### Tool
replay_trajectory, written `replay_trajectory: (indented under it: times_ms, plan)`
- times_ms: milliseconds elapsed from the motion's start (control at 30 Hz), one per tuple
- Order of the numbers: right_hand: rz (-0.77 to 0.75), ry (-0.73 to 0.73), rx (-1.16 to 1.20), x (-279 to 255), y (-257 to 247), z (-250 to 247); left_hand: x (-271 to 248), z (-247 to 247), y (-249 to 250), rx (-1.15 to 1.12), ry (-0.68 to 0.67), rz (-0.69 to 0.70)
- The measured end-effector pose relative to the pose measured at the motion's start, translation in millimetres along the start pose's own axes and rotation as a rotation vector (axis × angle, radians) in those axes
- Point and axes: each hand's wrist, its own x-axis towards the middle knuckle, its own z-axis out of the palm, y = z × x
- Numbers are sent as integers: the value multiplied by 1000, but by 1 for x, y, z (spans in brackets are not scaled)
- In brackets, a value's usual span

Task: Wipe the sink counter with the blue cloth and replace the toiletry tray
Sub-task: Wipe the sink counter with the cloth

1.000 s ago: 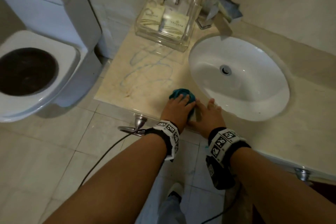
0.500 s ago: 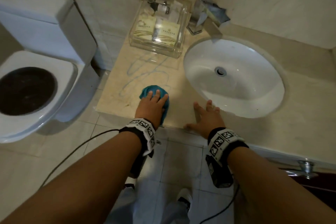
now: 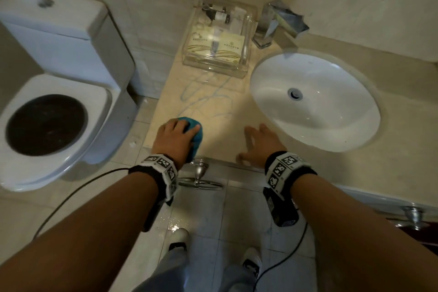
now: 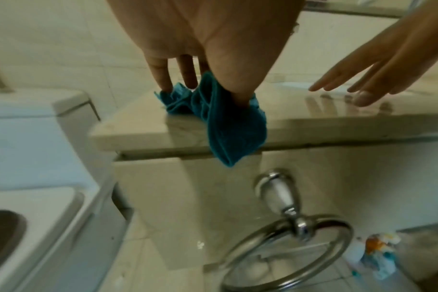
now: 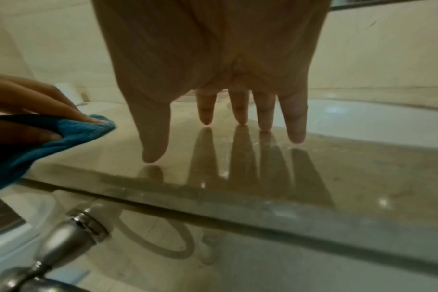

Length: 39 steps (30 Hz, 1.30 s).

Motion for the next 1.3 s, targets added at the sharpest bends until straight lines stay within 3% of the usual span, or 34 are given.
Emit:
replay_trajectory:
  times_ms: [167, 267, 333, 400, 467, 533, 600, 667, 767, 900, 967, 1033, 1133, 1200, 1300]
  plan:
    - [37, -25, 18, 11, -4, 13, 7, 4, 5, -56, -75, -45]
    - [53, -13, -8, 15, -4, 14, 15, 4, 40, -114, 42, 120]
    - [60, -20, -22, 17, -3, 16, 15, 4, 65, -149, 51, 244]
    - [58, -28, -26, 16, -4, 15, 12, 4, 76, -89, -9, 296]
    - [70, -31, -21, 12, -5, 12, 13, 4, 65, -76, 28, 305]
    - [75, -24, -10, 8, -6, 9, 11, -7, 41, -109, 92, 267]
    - [67, -30, 3, 6, -7, 7, 11, -10, 10, -151, 104, 143]
    - [57, -36, 0, 6, -8, 6, 8, -7, -9, -117, 20, -21]
    - [63, -37, 5, 5, -9, 6, 9, -2, 7, -85, -4, -111]
    - [61, -21, -11, 7, -8, 8, 8, 9, 64, -120, -78, 158]
    - [63, -29, -10, 7, -8, 8, 3, 11, 65, -100, -108, 233]
    - [67, -40, -9, 5, -8, 7, 2, 13, 41, -136, -67, 180]
    - [70, -46, -4, 2, -9, 4, 5, 9, -13, -278, 11, -99]
    - [74, -53, 10, -1, -9, 3, 5, 4, -33, -293, -32, -234]
    - [75, -55, 19, -2, -8, 4, 7, 0, -3, -283, 32, -223]
